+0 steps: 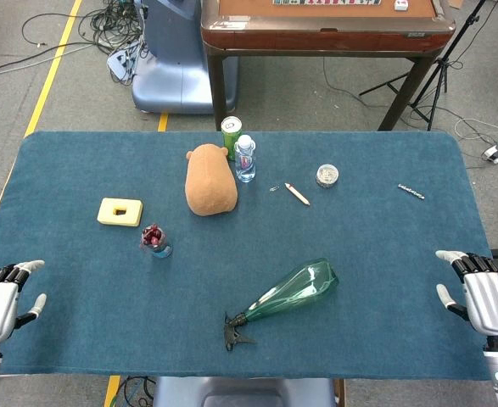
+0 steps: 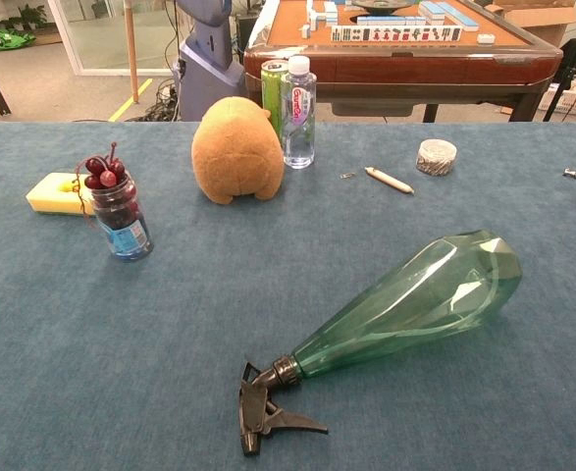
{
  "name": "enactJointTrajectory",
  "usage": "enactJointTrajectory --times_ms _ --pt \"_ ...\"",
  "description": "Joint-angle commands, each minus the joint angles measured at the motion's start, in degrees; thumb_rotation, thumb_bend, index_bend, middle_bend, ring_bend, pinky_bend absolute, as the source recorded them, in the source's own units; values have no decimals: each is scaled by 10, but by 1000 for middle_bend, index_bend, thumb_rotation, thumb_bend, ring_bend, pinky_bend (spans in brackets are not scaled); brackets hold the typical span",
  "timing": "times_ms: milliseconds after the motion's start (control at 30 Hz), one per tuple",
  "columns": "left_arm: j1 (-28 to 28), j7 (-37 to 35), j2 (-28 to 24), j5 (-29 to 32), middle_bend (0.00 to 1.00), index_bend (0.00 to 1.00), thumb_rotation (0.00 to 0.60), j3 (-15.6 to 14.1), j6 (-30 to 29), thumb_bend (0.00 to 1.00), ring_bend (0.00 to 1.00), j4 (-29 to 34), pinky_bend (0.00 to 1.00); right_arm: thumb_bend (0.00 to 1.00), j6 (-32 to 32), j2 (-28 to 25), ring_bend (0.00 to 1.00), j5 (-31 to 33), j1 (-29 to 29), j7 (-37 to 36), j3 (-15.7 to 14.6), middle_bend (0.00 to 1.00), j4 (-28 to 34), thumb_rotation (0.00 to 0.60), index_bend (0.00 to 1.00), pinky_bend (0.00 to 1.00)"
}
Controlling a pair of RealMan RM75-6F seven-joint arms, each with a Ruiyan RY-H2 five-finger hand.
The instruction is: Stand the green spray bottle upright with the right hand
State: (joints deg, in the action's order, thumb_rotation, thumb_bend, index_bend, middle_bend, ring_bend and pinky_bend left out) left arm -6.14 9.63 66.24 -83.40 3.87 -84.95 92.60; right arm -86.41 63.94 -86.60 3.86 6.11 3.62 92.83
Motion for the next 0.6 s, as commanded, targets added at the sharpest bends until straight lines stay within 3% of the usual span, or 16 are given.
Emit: enactJointTrajectory --times_ms 33,400,600 --pt "-1 -2 0 -2 307 259 600 1 -1 343 262 0 259 315 -1 0 282 -2 0 -3 -1 337 0 600 294 332" --pt "-3 -3 -2 -9 307 260 600 -1 -3 343 262 8 259 315 -4 -9 281 -53 8 -17 -14 337 7 600 293 332" --pt "-3 -2 -8 -10 307 262 600 -1 -3 343 262 15 258 315 31 -22 281 -105 41 -23 -27 337 23 600 293 332"
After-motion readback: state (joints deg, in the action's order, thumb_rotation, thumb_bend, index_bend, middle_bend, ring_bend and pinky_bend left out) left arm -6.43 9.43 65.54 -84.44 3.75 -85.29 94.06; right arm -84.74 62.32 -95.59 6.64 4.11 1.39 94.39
